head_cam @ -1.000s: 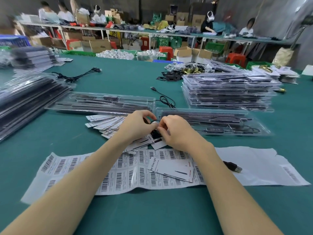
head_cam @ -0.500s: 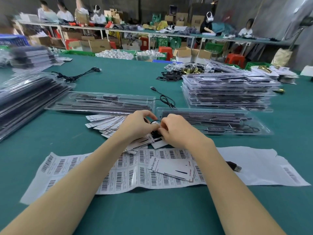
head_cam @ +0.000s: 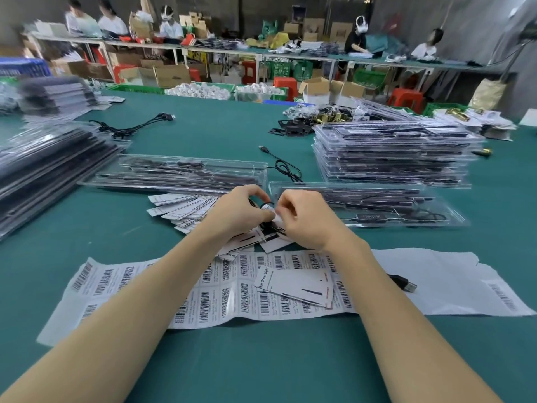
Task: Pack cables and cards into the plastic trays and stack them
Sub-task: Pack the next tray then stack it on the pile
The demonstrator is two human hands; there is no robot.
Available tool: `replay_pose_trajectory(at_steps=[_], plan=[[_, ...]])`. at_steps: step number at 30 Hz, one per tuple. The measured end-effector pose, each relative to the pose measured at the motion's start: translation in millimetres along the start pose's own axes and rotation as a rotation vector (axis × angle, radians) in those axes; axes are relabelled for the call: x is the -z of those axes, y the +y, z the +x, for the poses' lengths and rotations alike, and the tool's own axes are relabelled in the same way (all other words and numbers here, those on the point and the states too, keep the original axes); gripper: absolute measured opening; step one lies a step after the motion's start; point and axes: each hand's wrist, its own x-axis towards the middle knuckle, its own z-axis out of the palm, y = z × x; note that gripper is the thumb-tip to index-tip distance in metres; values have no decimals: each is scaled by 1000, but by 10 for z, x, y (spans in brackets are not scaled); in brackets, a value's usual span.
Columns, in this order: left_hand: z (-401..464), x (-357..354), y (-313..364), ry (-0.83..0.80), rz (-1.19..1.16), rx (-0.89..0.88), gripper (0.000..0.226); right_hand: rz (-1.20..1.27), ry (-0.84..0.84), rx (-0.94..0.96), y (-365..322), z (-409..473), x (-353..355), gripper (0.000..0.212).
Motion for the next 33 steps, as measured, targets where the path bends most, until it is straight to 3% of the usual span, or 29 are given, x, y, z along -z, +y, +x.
replay_pose_trajectory(at_steps=[3, 6, 11, 18, 27, 30, 33], plan=[[-24, -4, 11, 0, 7, -9, 27, 130, 81, 2, 41, 22, 64, 14], [-42, 53, 40, -6, 41, -52, 27, 87, 56, 31, 52, 1, -6, 12], [-43, 316, 156, -211, 28, -15, 13, 61, 124, 59, 86, 20, -51, 11], [-90, 502, 206, -407, 8, 7, 21, 33, 141, 63, 134, 6, -72, 13], [-130, 460, 158, -603, -321, -31, 25, 161, -99, 17, 223, -89, 241, 24], [-140, 381, 160, -611, -417, -58, 26, 189, -79, 3, 232, -102, 254, 30], [-139, 274, 180, -515, -545, -95, 24, 323, 0, -19, 243, -109, 267, 26]])
